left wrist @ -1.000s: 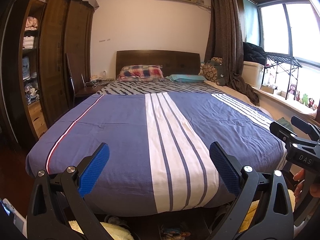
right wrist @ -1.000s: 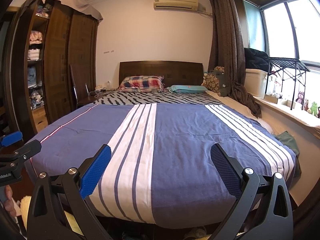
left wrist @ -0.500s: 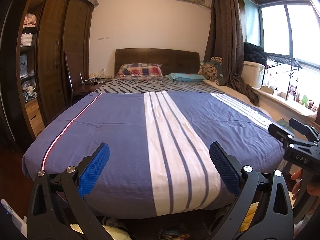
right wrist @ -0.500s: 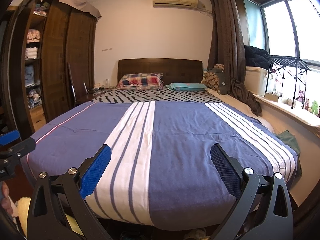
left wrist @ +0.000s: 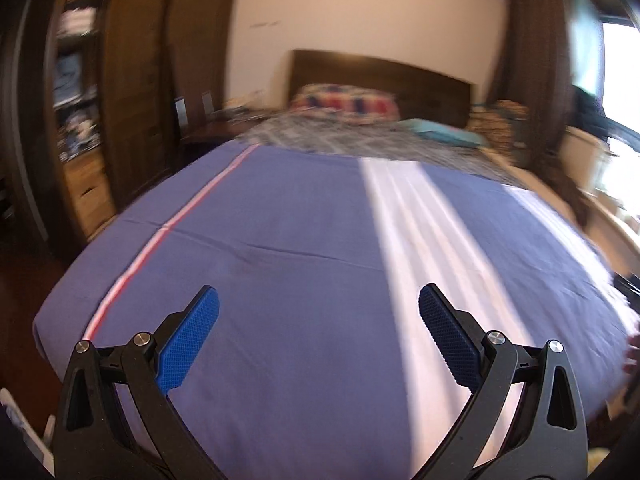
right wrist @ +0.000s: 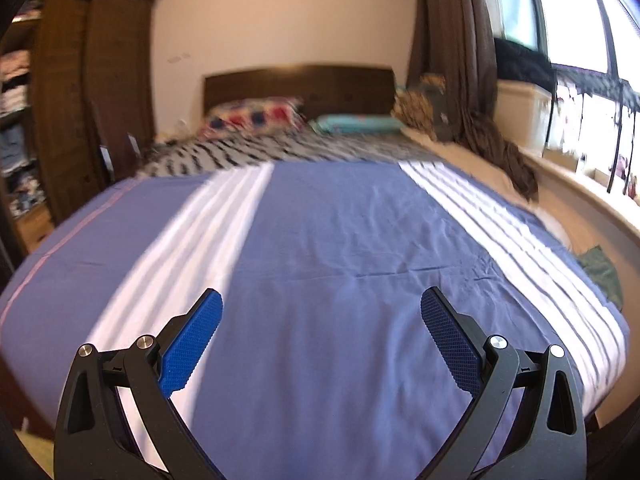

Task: Collect trash

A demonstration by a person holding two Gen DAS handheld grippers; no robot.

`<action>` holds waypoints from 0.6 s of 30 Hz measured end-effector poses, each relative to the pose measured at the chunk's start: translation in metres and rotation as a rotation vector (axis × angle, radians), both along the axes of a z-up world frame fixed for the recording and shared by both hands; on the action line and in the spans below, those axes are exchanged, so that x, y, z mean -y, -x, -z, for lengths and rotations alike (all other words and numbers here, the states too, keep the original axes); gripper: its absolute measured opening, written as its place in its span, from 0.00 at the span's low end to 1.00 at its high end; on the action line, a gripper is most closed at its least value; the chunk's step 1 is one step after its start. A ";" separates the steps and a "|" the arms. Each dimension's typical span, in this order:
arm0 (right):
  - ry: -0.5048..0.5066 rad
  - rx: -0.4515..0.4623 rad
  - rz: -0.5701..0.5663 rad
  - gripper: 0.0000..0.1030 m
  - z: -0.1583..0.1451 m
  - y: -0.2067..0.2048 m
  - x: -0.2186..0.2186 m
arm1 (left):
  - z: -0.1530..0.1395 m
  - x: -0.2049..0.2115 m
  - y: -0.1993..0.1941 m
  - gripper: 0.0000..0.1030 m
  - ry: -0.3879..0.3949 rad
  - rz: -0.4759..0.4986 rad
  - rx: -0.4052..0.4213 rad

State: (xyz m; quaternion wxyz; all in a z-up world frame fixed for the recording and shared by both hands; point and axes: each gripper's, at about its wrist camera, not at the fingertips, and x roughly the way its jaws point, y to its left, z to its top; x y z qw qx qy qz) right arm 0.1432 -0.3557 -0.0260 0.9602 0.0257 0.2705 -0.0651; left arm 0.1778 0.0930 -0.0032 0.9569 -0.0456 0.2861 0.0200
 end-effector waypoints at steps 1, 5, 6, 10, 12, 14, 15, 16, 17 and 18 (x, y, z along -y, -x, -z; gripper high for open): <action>0.005 -0.028 0.021 0.97 0.008 -0.021 0.013 | 0.005 -0.011 -0.017 0.92 -0.002 -0.022 -0.007; -0.012 -0.137 0.090 0.97 0.037 -0.093 0.065 | 0.034 -0.072 -0.090 0.92 -0.048 -0.194 -0.061; -0.031 -0.167 0.106 0.97 0.046 -0.110 0.080 | 0.040 -0.084 -0.101 0.92 -0.050 -0.223 -0.076; -0.079 -0.243 0.149 0.97 0.074 -0.148 0.108 | 0.078 -0.135 -0.144 0.92 -0.013 -0.312 -0.171; -0.098 -0.289 0.161 0.97 0.093 -0.161 0.111 | 0.097 -0.147 -0.154 0.92 -0.010 -0.329 -0.215; -0.122 -0.338 0.164 0.97 0.109 -0.171 0.112 | 0.116 -0.157 -0.162 0.92 0.018 -0.333 -0.275; -0.129 -0.353 0.166 0.97 0.113 -0.174 0.113 | 0.121 -0.161 -0.163 0.92 0.035 -0.337 -0.295; -0.133 -0.371 0.171 0.97 0.117 -0.177 0.113 | 0.124 -0.163 -0.161 0.92 0.039 -0.336 -0.296; -0.137 -0.391 0.172 0.97 0.121 -0.179 0.114 | 0.125 -0.161 -0.161 0.92 0.031 -0.336 -0.299; -0.142 -0.400 0.171 0.97 0.123 -0.181 0.115 | 0.127 -0.158 -0.163 0.92 0.006 -0.338 -0.316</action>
